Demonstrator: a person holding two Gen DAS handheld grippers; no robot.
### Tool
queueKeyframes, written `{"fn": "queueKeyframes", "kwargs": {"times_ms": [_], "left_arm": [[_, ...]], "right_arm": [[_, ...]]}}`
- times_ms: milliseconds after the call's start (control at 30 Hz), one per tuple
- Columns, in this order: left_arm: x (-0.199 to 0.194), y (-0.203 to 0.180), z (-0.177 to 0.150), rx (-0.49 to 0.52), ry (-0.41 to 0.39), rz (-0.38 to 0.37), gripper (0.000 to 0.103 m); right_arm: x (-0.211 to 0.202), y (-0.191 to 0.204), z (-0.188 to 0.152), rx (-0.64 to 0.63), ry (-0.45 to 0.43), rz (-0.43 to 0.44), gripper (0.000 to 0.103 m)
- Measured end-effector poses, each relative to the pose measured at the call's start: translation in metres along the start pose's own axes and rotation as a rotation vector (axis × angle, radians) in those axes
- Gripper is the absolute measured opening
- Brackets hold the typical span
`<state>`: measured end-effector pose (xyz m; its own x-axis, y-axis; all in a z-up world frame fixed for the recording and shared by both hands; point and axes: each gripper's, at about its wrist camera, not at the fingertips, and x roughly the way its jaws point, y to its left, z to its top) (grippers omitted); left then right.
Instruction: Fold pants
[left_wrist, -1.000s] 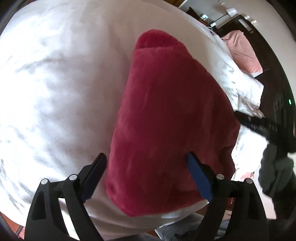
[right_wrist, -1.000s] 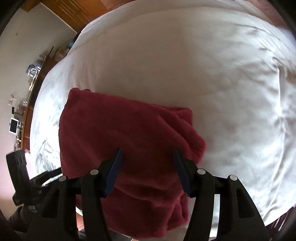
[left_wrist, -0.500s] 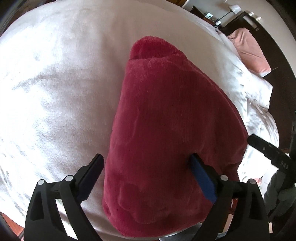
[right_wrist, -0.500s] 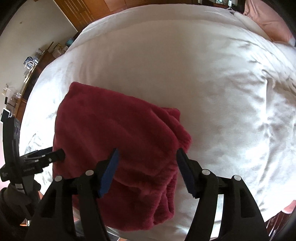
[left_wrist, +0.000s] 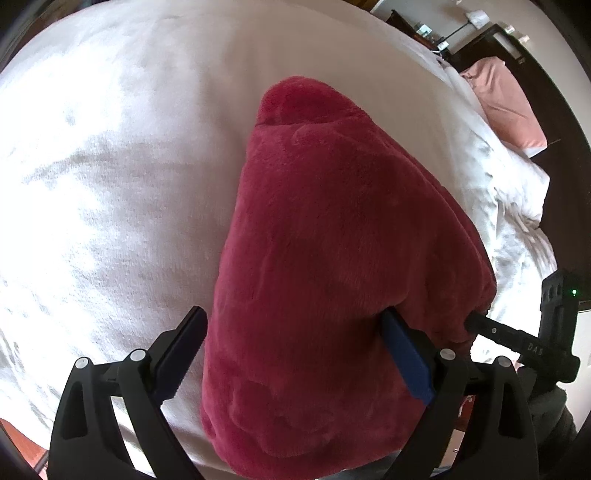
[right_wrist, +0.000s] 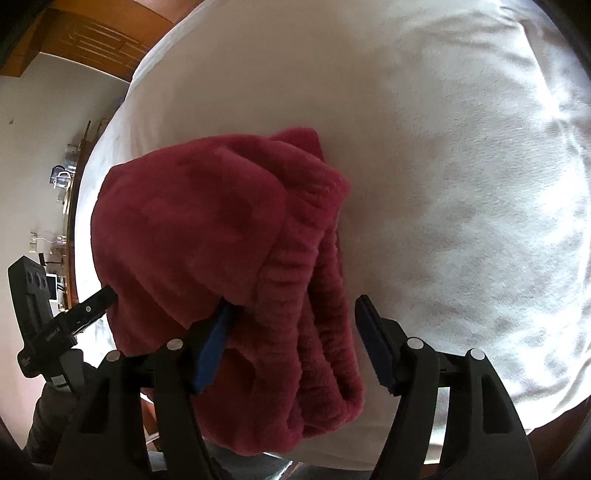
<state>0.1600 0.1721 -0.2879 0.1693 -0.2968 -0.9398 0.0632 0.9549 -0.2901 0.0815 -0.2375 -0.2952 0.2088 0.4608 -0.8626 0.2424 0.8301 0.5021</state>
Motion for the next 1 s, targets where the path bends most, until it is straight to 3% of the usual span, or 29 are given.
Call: {"fn": "queueKeyframes", "kwargs": {"times_ms": [300,567,733,767,833,1000], "left_arm": [[0.010,-0.008,0.004,0.031,0.013,0.010,0.096],[0.019,-0.004,0.002,0.031,0.014,-0.012,0.098],[0.030,0.001,0.004,0.009,0.031,-0.073,0.098],[0.033,0.003,0.005,-0.006,0.037,-0.092,0.098],[0.036,0.007,0.006,-0.030,0.045,-0.122,0.098],[0.036,0.009,0.007,-0.056,0.053,-0.210,0.096]], "right_arm": [[0.022,-0.012,0.008,0.045,0.008,0.004,0.074],[0.056,-0.030,0.015,0.149,0.077,0.129,0.076],[0.068,-0.036,0.019,0.161,0.101,0.183,0.078],[0.069,-0.035,0.018,0.158,0.103,0.188,0.076],[0.070,-0.039,0.019,0.159,0.113,0.239,0.062],[0.066,-0.034,0.022,0.144,0.124,0.262,0.050]]}}
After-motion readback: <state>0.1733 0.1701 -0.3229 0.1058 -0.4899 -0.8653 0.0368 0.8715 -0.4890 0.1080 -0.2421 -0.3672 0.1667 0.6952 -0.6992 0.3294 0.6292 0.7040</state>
